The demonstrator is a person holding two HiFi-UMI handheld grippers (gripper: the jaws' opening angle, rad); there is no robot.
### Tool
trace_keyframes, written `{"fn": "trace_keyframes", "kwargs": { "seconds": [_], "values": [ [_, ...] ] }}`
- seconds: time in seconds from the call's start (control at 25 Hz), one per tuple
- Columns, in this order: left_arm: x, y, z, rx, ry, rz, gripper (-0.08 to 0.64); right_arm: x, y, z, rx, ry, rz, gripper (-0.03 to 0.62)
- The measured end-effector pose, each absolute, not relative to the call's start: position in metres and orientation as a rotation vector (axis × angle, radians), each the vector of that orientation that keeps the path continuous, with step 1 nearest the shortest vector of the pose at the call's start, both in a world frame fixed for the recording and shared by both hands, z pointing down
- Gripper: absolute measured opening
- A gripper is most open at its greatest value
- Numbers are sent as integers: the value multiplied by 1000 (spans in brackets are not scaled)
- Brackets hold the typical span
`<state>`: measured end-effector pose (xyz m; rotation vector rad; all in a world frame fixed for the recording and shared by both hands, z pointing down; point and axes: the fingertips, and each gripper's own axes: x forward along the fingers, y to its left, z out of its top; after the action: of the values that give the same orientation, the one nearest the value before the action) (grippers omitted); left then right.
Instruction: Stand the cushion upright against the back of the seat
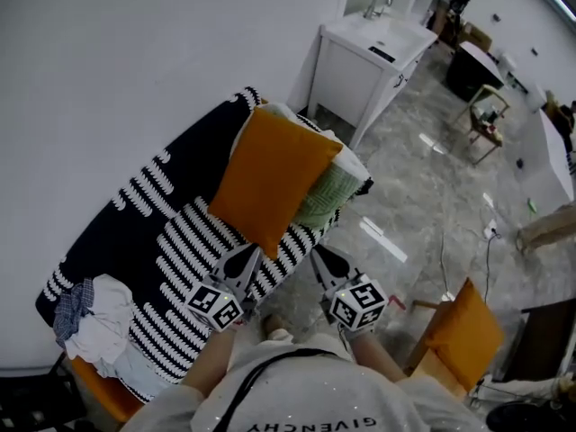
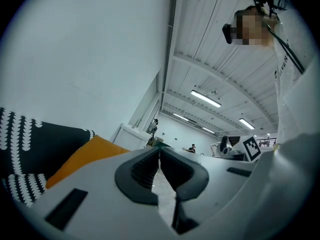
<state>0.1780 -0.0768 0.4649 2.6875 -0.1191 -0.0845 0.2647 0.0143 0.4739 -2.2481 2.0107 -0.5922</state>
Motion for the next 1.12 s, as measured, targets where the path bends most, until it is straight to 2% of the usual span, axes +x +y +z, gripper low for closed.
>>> {"fn": "trace_keyframes", "kwargs": {
  "seconds": [0.2,0.52,0.8,0.96,1.12],
  "values": [
    [203,-92,472,2677,-104,-78,25,290,-7,484,-2244,2002,-629,23],
    [263,-126,487,2687,-153,-39,25,358,-58,506,-2208,2015,-693,82],
    [334,-170,496,2655,-217,6,25,454,-99,535,-2253,2016,-800,127],
    [374,-188,505,2643,-229,23,25,511,-116,560,-2292,1973,-881,184],
    [403,-195,517,2643,-218,56,25,557,-126,589,-2301,1916,-969,207]
  ]
}}
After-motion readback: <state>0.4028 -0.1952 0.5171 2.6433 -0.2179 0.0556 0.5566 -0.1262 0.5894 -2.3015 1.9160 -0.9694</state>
